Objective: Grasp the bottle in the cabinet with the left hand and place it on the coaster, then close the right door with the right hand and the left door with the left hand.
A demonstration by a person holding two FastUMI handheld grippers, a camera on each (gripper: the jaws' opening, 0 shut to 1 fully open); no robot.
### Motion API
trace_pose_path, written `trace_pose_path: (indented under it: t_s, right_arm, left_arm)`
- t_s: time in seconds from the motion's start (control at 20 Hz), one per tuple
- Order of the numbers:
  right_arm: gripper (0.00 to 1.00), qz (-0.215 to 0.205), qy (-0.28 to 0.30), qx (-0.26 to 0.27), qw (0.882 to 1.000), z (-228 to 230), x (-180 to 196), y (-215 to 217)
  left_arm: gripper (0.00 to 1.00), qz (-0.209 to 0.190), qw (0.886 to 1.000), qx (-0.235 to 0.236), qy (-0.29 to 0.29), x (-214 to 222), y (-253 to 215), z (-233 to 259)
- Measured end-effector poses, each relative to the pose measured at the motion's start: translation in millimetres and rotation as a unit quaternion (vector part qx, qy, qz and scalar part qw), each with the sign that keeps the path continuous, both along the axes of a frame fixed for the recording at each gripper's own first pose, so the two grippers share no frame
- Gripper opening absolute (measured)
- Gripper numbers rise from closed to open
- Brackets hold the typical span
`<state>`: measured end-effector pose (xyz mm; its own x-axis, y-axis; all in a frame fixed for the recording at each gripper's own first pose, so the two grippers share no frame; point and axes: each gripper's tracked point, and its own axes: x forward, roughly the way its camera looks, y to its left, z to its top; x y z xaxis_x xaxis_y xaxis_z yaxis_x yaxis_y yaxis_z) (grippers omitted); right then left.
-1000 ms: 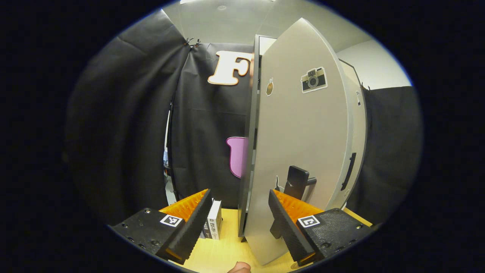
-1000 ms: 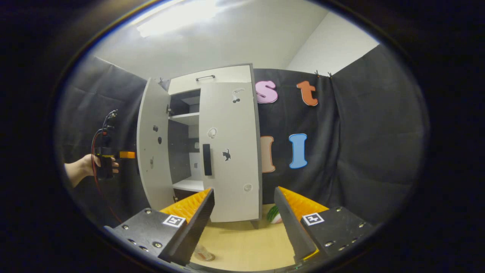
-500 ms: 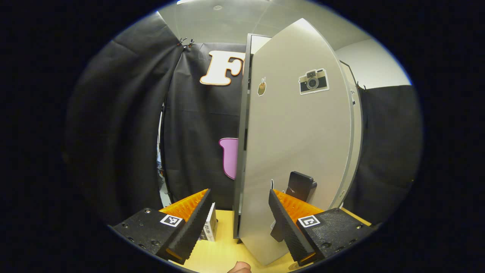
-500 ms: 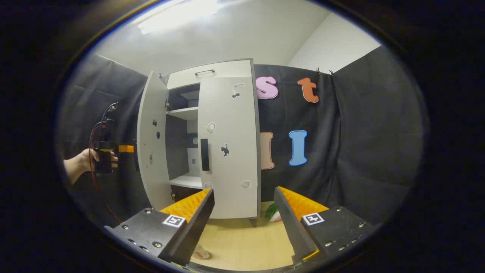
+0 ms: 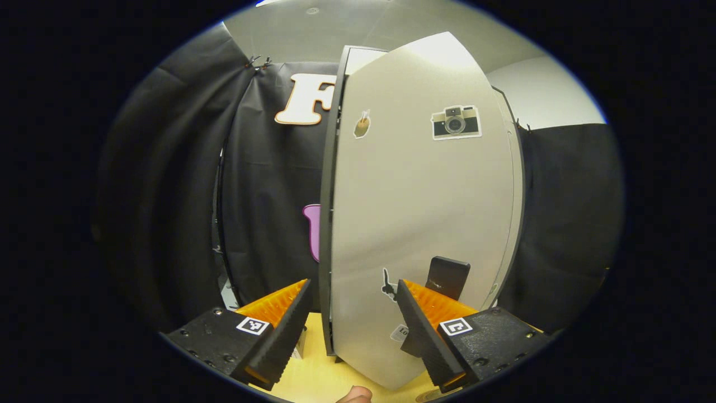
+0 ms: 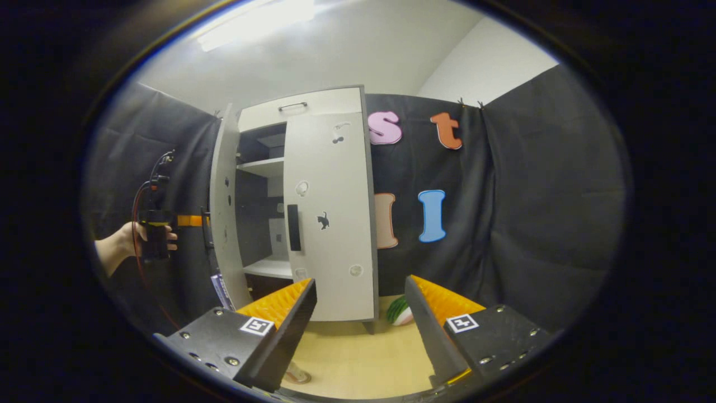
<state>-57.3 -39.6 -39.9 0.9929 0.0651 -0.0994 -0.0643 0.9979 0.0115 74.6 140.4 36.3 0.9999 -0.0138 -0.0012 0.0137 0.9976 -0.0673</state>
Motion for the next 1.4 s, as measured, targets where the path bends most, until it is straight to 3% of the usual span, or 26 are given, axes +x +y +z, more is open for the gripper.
trace_pose_path:
  t_s: [0.05,0.2,0.35,0.6,1.25,1.3,1.4]
  right_arm:
    - [0.96,-0.004,-0.001,0.000,1.000,2.0,-1.3,-1.8]
    - [0.96,-0.011,-0.007,0.002,1.000,10.0,-7.2,-2.9]
    - [0.96,-0.011,-0.012,-0.001,1.000,17.9,-12.8,0.0]
    - [0.96,-0.006,-0.015,-0.005,1.000,25.0,-17.2,11.5]
    - [0.96,0.040,-0.021,0.016,0.999,32.6,-23.6,73.4]
    - [0.96,0.042,-0.020,0.019,0.999,32.2,-26.0,77.9]
    - [0.96,0.043,-0.020,0.024,0.999,31.3,-32.0,82.6]
  left_arm:
    - [0.99,-0.008,1.000,-0.002,0.002,3.1,-7.8,0.4]
    - [0.96,-0.009,1.000,-0.004,-0.015,4.0,-20.3,12.0]
    - [0.92,-0.007,0.999,0.029,-0.028,-2.1,-26.4,18.0]
    - [0.96,-0.001,0.999,0.041,-0.032,-21.3,-30.3,12.8]
    - [0.96,0.025,0.999,0.043,0.003,-98.8,-29.1,-34.2]
    - [0.93,0.027,0.999,0.047,0.005,-106.1,-30.6,-37.4]
    - [0.96,0.029,0.998,0.049,0.003,-119.2,-34.3,-43.3]
